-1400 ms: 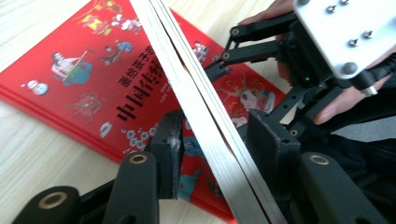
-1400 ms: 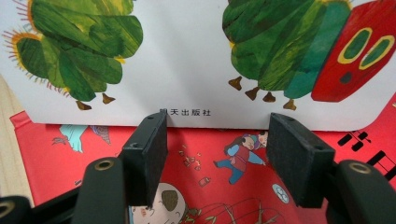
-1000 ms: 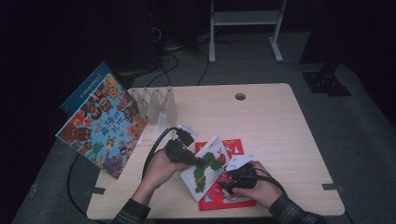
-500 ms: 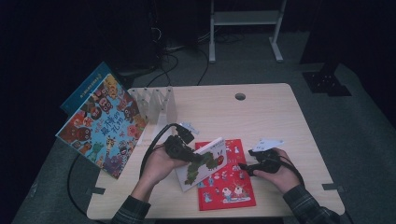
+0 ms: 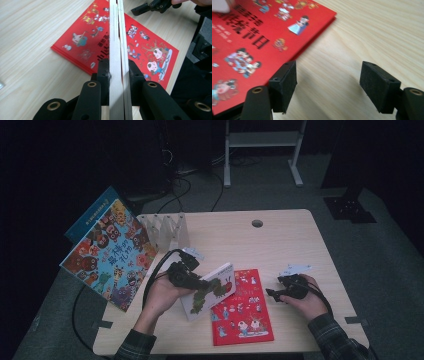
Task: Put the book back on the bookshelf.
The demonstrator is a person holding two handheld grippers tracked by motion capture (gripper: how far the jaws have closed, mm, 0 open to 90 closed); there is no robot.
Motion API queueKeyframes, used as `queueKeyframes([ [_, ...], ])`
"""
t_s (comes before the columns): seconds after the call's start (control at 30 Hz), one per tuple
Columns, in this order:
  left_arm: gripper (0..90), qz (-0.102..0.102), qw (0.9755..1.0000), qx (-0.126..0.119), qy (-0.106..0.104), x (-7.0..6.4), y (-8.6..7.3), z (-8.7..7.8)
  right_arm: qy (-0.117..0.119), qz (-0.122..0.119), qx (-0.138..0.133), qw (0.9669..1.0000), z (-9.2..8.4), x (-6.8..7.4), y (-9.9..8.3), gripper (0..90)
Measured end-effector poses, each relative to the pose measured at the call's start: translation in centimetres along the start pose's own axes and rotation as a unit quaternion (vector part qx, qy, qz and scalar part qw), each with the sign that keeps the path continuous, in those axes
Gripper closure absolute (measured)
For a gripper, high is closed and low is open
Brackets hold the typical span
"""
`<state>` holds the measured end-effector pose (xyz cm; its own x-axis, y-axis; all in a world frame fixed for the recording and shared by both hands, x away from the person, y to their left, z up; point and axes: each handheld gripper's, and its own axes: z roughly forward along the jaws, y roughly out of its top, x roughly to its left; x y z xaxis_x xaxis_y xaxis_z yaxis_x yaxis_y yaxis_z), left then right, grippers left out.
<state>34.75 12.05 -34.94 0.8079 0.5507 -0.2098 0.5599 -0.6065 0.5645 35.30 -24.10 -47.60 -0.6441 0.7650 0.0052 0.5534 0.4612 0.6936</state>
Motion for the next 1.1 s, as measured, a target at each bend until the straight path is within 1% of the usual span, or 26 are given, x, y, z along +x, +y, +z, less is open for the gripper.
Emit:
queueKeyframes([
  [0.07,76.1,-0.001,1.0,-0.003,0.003,0.3,-0.2,-0.4,-0.003,0.004,0.002,1.0,0.1,-0.2,-0.1,27.8],
  [0.1,76.1,-0.006,1.0,-0.006,0.005,0.5,-0.4,-0.7,-0.005,0.008,-0.002,1.0,0.2,-0.5,-0.2,27.3],
  [0.2,76.1,-0.016,0.9997,-0.014,0.01,0.9,-0.8,-1.3,-0.008,0.011,-0.007,0.9999,0.3,-0.7,-0.3,22.0],
  [0.23,76.1,-0.016,0.9997,-0.014,0.01,0.9,-0.8,-1.3,-0.01,0.013,-0.008,0.9998,0.3,-0.7,-0.3,20.8],
  [0.3,76.1,-0.021,0.9995,-0.016,0.015,1.2,-1.1,-1.9,-0.012,0.016,-0.013,0.9997,0.5,-0.7,-0.5,16.4],
  [0.33,76.1,-0.021,0.9995,-0.016,0.015,1.2,-1.1,-1.9,-0.012,0.016,-0.013,0.9997,0.5,-0.7,-0.5,16.4],
  [0.37,76.1,-0.024,0.9994,-0.018,0.02,1.5,-1.4,-2.2,-0.017,0.018,-0.029,0.9993,0.7,-0.8,-0.7,13.5],
  [0.53,76.1,-0.031,0.9989,-0.024,0.026,1.8,-1.7,-2.7,-0.018,0.019,-0.03,0.9992,0.7,-0.7,-0.8,13.5],
  [0.63,76.1,-0.037,0.9983,-0.029,0.035,2.2,-2.2,-3.4,-0.018,0.019,-0.03,0.9992,0.7,-0.7,-0.8,13.5],
  [0.8,76.1,-0.043,0.9978,-0.028,0.042,2.8,-2.8,-4.1,-0.018,0.019,-0.03,0.9992,0.7,-0.7,-0.8,13.5],
  [0.87,76.1,-0.052,0.997,-0.032,0.048,3.1,-3.2,-4.5,-0.018,0.019,-0.03,0.9992,0.7,-0.7,-0.8,13.5],
  [1.1,76.2,-0.068,0.9951,-0.033,0.064,4.2,-4.2,-5.6,-0.018,0.019,-0.03,0.9992,0.7,-0.7,-0.8,13.5],
])
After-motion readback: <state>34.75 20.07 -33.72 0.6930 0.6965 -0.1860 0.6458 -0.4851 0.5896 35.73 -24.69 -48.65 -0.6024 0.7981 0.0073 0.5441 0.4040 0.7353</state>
